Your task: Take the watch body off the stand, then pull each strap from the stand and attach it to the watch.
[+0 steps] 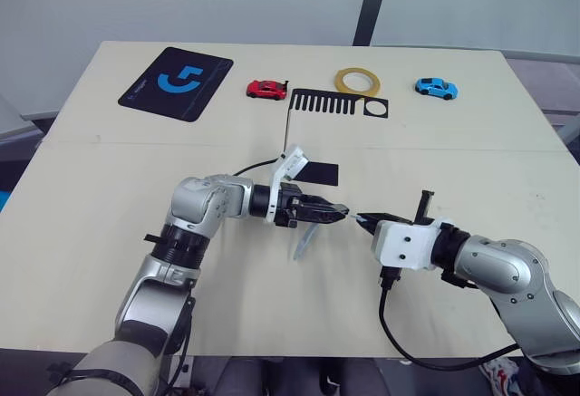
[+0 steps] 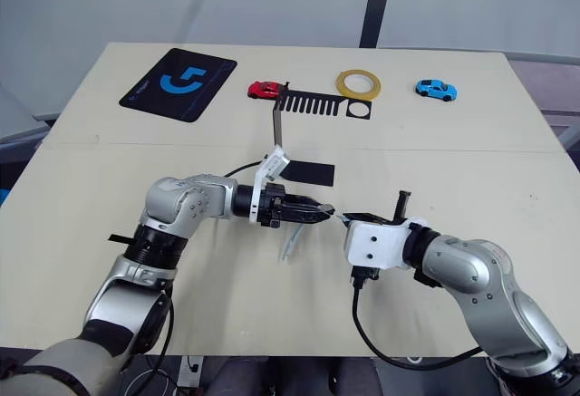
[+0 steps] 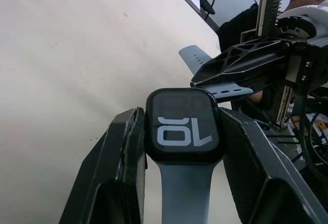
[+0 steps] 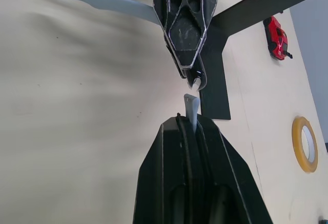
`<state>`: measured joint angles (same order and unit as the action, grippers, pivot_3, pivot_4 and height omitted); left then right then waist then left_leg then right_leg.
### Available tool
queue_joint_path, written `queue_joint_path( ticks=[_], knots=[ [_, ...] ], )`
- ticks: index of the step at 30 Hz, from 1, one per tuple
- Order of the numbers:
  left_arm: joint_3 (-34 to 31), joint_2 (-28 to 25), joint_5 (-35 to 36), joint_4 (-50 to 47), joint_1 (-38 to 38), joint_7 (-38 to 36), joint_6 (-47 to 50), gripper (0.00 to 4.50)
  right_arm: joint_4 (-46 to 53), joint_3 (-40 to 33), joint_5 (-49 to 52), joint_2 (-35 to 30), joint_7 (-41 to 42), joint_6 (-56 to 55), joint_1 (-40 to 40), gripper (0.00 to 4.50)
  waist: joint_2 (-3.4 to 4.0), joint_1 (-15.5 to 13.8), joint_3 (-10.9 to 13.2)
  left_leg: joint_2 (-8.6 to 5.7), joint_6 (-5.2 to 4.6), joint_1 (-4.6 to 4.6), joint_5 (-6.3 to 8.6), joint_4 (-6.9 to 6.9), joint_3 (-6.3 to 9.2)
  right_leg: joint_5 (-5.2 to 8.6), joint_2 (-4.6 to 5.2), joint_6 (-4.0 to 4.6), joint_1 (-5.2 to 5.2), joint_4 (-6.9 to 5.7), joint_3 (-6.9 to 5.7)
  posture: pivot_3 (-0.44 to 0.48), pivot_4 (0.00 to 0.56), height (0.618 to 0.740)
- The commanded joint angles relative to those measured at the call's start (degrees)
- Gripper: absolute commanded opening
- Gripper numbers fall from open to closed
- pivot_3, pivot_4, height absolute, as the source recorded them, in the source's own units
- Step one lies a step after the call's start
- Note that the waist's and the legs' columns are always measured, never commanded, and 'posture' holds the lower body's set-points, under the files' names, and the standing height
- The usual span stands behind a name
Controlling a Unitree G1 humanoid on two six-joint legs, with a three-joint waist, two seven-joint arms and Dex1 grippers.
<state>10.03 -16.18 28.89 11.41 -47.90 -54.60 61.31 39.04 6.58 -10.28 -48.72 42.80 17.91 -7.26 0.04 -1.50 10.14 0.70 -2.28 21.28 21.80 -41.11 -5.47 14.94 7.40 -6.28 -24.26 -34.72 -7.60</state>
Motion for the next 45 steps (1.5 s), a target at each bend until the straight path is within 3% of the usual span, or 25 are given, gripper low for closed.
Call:
queue_joint_path(
  ticks=[1, 45],
  knots=[
    [-0.3, 0.3, 0.9, -1.7, -0.9, -0.1, -0.6, 1.7, 2.2, -1.4, -0.2, 0.3, 0.0, -0.1, -0.3, 0.0, 0.0, 0.0, 0.0, 0.0, 0.0, 0.0, 0.0, 0.0, 0.0, 0.0, 0.0, 0.0, 0.0, 0.0, 0.0, 0.0, 0.15, 0.732],
    [-2.0, 2.9, 3.6, -4.9, -0.1, 3.0, 3.6, 1.7, 2.0, 0.6, -2.0, 2.6, 0.9, 2.1, -4.3, 0.0, 0.0, 0.0, 0.0, -0.01, 0.0, 0.0, 0.0, 0.0, 0.0, 0.0, 0.0, 0.0, 0.0, 0.0, 0.0, 0.0, 0.15, 0.732]
  ],
)
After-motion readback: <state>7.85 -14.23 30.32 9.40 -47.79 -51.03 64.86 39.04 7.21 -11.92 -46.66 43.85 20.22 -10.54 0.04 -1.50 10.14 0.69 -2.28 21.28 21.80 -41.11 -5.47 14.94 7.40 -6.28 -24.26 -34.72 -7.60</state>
